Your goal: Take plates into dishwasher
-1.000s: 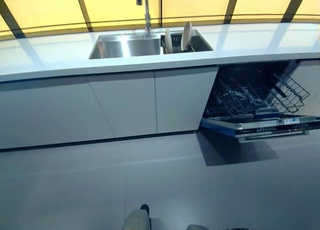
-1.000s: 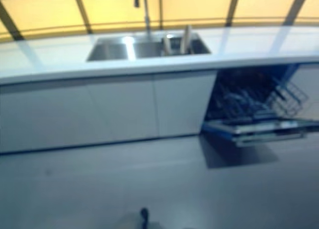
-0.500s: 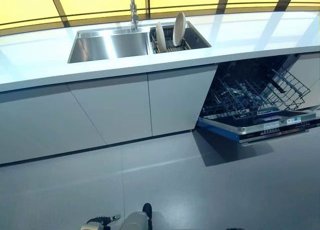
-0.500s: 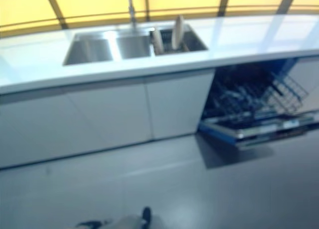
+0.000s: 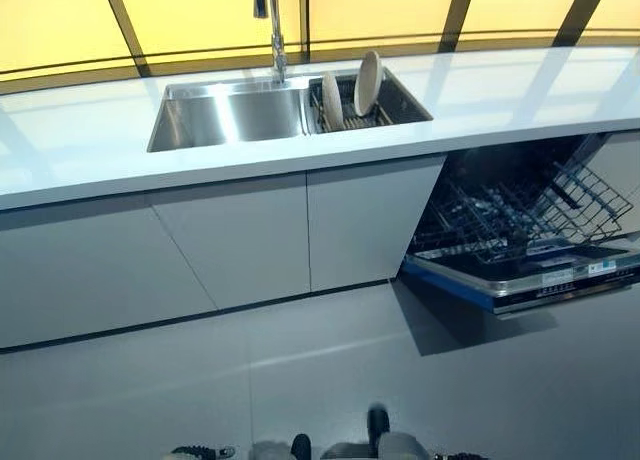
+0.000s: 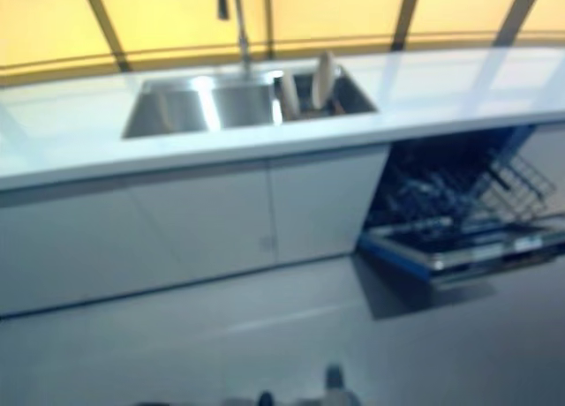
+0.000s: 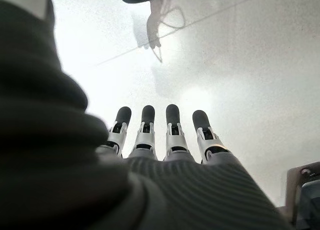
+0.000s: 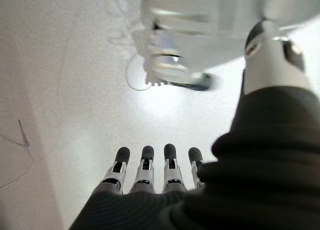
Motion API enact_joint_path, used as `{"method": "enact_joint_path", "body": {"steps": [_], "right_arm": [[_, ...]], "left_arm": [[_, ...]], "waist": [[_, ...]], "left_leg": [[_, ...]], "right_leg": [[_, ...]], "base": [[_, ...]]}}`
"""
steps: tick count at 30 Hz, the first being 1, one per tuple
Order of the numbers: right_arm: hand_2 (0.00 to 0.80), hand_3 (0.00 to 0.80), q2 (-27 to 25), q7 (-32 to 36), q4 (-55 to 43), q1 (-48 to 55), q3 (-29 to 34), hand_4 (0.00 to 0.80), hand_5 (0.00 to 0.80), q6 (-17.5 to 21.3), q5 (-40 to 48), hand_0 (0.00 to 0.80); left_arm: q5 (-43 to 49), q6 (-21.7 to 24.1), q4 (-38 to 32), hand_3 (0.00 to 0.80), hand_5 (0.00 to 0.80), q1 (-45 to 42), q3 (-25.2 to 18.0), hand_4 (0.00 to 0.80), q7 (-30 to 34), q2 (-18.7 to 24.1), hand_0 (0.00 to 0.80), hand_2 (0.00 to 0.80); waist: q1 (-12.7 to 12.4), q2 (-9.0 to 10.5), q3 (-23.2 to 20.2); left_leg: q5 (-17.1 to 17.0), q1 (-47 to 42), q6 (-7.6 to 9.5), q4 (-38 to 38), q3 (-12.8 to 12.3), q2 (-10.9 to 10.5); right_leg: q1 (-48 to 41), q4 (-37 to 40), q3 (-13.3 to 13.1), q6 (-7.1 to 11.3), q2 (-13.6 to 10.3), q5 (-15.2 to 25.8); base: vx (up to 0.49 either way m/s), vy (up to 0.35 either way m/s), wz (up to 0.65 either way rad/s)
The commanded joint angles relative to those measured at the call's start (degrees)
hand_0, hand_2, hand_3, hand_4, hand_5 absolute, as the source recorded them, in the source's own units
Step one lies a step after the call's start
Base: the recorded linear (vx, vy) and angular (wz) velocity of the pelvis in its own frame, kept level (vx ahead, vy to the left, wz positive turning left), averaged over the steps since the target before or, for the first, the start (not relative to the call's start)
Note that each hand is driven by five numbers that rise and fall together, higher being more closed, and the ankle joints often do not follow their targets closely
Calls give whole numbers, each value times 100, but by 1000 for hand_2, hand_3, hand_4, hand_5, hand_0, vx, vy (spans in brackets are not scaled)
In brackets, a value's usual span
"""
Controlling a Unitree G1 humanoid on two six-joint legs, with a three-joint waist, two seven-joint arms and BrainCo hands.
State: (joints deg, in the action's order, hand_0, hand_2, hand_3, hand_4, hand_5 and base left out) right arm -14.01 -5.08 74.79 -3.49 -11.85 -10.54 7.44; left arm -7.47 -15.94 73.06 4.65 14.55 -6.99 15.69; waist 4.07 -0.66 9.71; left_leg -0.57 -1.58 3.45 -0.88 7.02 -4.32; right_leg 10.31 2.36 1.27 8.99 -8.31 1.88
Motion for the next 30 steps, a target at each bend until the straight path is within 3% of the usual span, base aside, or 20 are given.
{"method": "enact_joint_path", "body": {"steps": [1, 3, 6, 9, 15, 19, 21, 22, 23, 24, 25, 27, 29, 30], "right_arm": [[0, 0, -73, -50, -129, -83, 26, 0, 0, -95, 55, 0], [0, 0, -58, -146, -202, -74, -30, 0, 0, -187, 104, 0], [0, 0, -100, -283, -180, -45, 68, 0, 0, -14, 328, 0], [0, 0, -225, -251, -208, -78, 4, 0, 0, -16, 67, 0], [0, 0, -237, -357, -228, -78, 13, 0, 0, 116, 212, 0], [0, 0, -273, -262, -284, -140, -52, 0, 0, 194, 61, 0], [0, 0, -298, -134, -360, -165, -194, 0, 0, 79, -111, 0], [0, 0, -328, -53, -386, -166, -242, 0, 0, 12, -209, 0], [0, 0, -354, 52, -414, -170, -300, 0, 0, -64, -363, 0], [0, 0, -362, 117, -410, -164, -339, 0, 0, -121, -510, 0], [0, 0, -358, 127, -383, -151, -368, 0, 0, -184, -564, 0], [0, 0, -341, 190, -300, -162, -385, 0, 0, -211, -641, 0], [0, 0, -311, 228, -240, -199, -349, 0, 0, -204, -600, 0], [0, 0, -295, 222, -220, -210, -336, 0, 0, -206, -537, 0]], "left_arm": [[540, 178, -103, 0, 0, -228, 4, 0, 166, 57, 0, 0], [592, 197, -57, 0, 0, -320, -4, 0, 96, -31, 0, 0], [1022, 207, -53, 0, 0, -307, 7, 0, 194, -110, 0, 0], [812, 129, -133, 0, 0, -278, 127, 0, 99, -12, 0, 0], [1055, 324, -222, 0, 0, -200, 283, 0, 290, 109, 0, 0], [897, 208, -200, 0, 0, -187, 305, 0, 156, 105, 0, 0], [705, -9, -184, 0, 0, -242, 157, 0, 11, 71, 0, 0], [652, -15, -150, 0, 0, -266, 116, 0, -48, 36, 0, 0], [573, 5, -110, 0, 0, -294, 73, 0, -87, -12, 0, 0], [527, -12, -103, 0, 0, -325, 17, 0, -82, -56, 0, 0], [463, -29, -107, 0, 0, -356, -10, 0, -98, -82, 0, 0], [357, 24, -102, 0, 0, -391, 2, 0, -71, -128, 0, 0], [334, -10, -137, 0, 0, -348, 58, 0, -118, -153, 0, 0], [297, -24, -118, 0, 0, -315, 90, 0, -185, -164, 0, 0]], "waist": [[21, 138, 192], [20, 172, 142], [20, 181, 91], [89, 139, 111], [72, 38, 146], [113, 12, 31], [97, 18, -109], [25, 159, -96], [-112, 295, -3], [-244, 307, 106], [-337, 299, 141], [-505, 75, 235], [-688, -128, 252], [-786, -135, 255]], "left_leg": [[1437, -798, 46, -1043, -9, -199], [1491, -886, -21, -1182, -18, -91], [1579, -1016, -44, -1093, -52, 35], [1438, -1013, -87, -781, -36, 117], [1173, -1011, -188, -408, -38, 252], [1325, -1184, -366, -633, -211, 470], [204, -1004, -652, -2080, -520, 826], [-198, -379, -682, -3188, -615, 844], [-420, 578, -653, -4281, -611, 637], [-504, 1296, -652, -4633, -666, 621], [-633, 1610, -667, -4335, -703, 615], [-711, 1396, -684, -2620, -914, 661], [-1122, 1416, -798, -957, -1065, 890], [-1311, 1491, -857, -450, -924, 900]], "right_leg": [[316, -301, -28, -118, 87, 1113], [308, -738, -58, -171, 83, 1027], [178, -928, -53, -249, 126, 810], [226, -981, -144, -206, 155, 729], [247, -1163, 96, -144, 76, 566], [301, -1465, 379, -299, 65, 282], [-127, -1345, 550, -698, 334, -53], [-357, -1260, 518, -839, 322, -125], [-602, -1237, 449, -958, 288, -219], [-819, -1272, 418, -1043, 328, -339], [-991, -1281, 403, -1049, 343, -426], [-1373, -1243, 381, -903, 494, -630], [-1742, -1150, 324, -796, 691, -826], [-1958, -1108, 195, -750, 694, -925]], "base": [[178, -113, 21], [249, -161, 65], [307, -160, 57], [224, -46, 12], [165, -41, -5], [188, -107, 5], [224, -240, 10], [240, -288, 7], [275, -240, 6], [329, -139, -3], [413, 1, -19], [470, 159, -50], [522, 215, -45], [503, 176, 0]]}}
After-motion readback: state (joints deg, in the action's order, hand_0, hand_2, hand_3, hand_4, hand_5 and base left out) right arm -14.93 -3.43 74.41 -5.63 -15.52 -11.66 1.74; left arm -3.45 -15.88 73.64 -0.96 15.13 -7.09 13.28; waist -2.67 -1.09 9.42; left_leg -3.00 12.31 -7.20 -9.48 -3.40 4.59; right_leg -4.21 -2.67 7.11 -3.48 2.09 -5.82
